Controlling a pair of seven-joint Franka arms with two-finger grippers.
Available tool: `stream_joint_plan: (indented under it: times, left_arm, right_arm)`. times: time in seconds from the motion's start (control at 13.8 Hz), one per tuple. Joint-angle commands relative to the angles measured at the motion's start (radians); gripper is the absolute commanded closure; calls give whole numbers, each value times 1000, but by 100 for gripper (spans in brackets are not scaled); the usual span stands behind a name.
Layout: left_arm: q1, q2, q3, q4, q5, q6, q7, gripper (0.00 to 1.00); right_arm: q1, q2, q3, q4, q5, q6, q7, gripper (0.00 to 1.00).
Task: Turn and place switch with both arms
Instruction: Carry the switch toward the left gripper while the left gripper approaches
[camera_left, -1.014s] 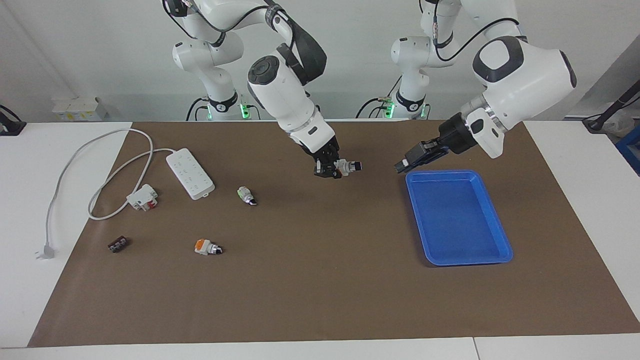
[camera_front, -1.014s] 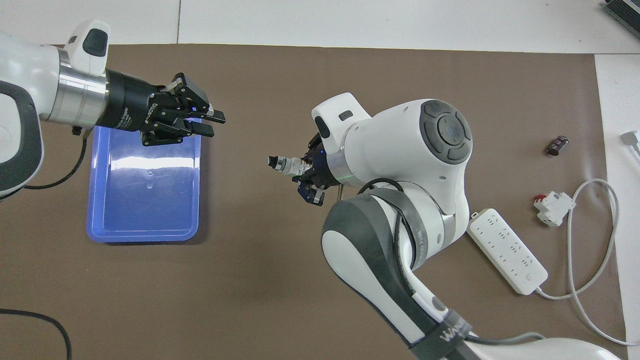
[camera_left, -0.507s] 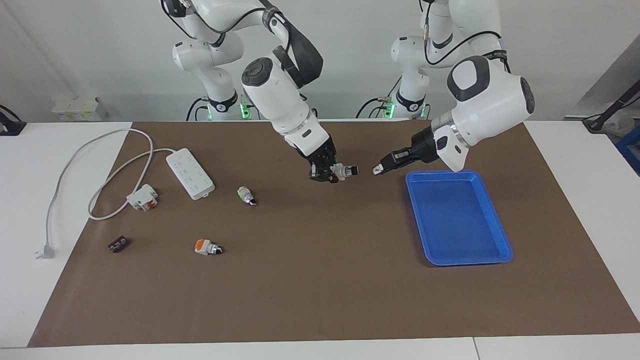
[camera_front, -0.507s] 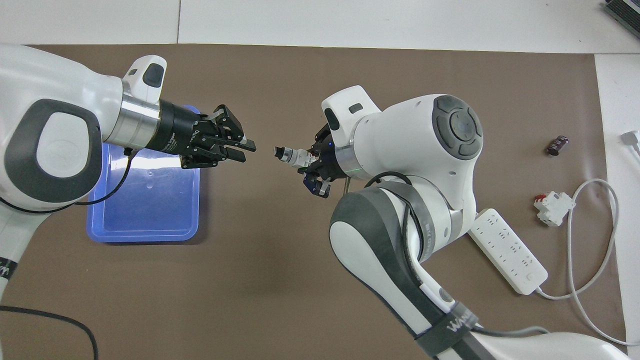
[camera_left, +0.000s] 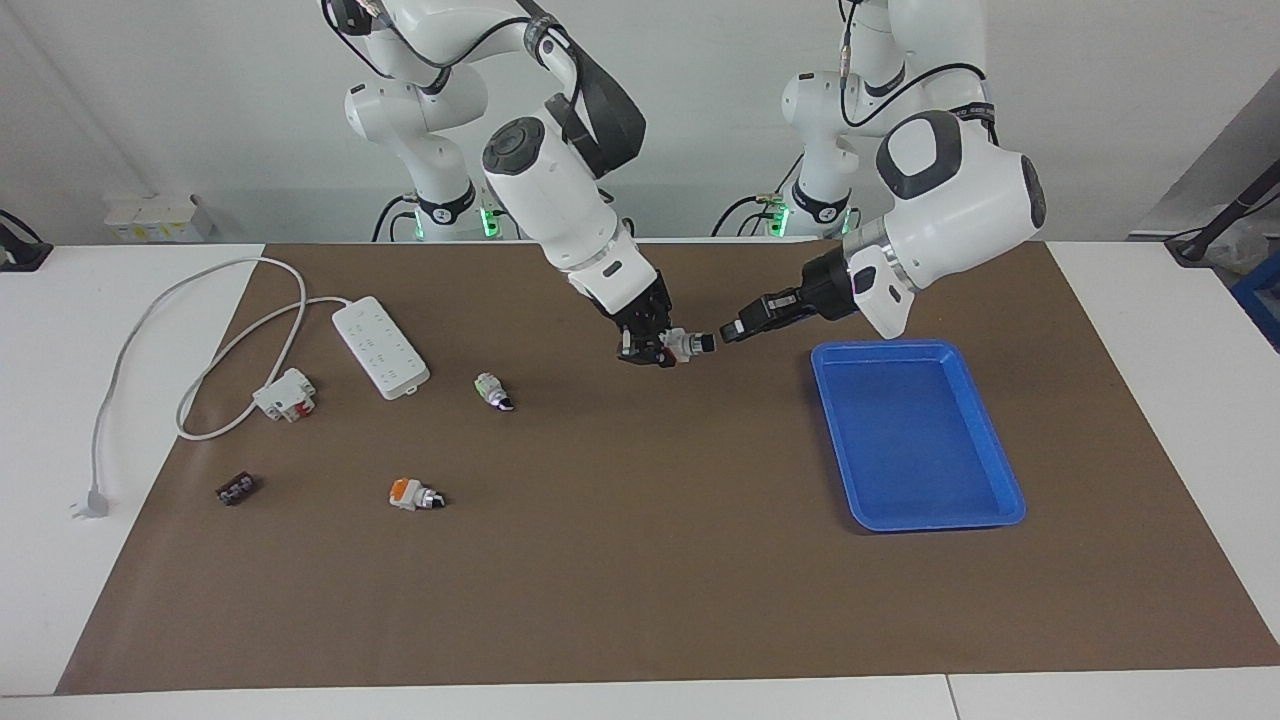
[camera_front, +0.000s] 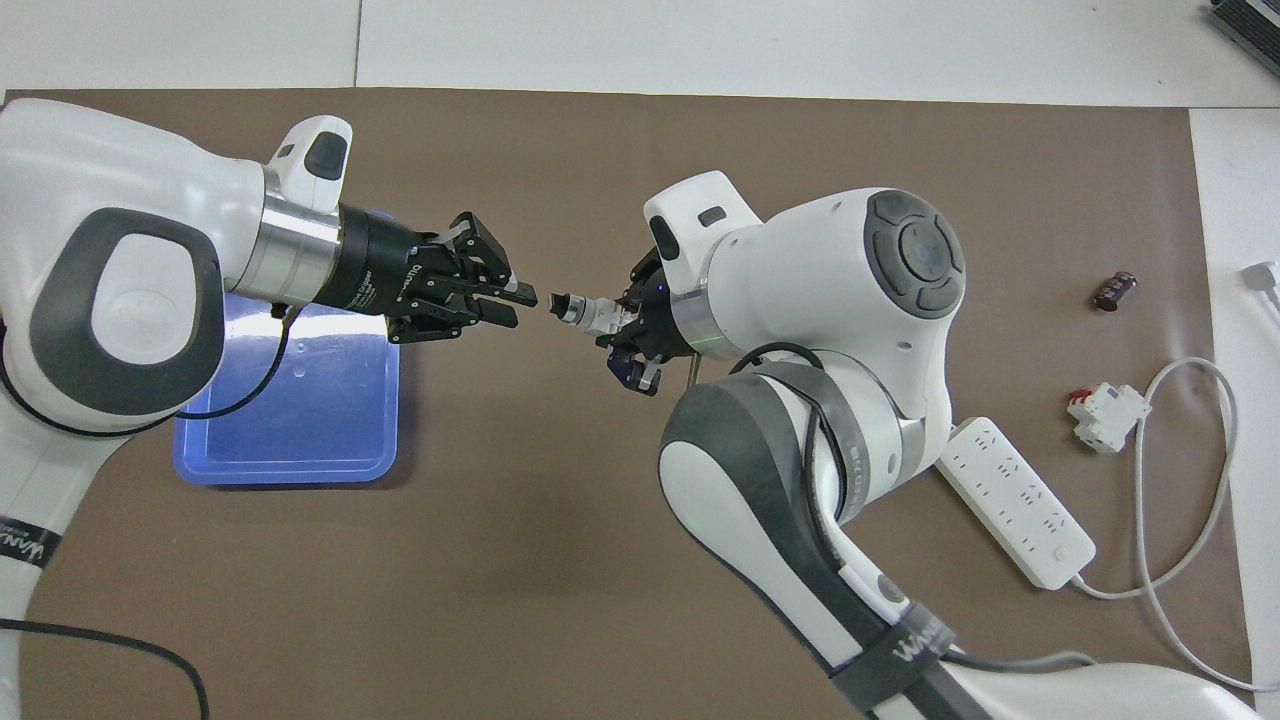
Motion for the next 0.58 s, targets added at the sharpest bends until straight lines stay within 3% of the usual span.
stream_joint_plan:
  times: [0.0,0.51]
  left_arm:
    - [-26,-24,10,-37,-25,41,-5,70]
    - [-58,-19,10,-42,-26,86,-3,71]
  right_arm:
    - [-8,11,10,14,2,4,12,100]
    - [-8,11,10,14,2,1,12,100]
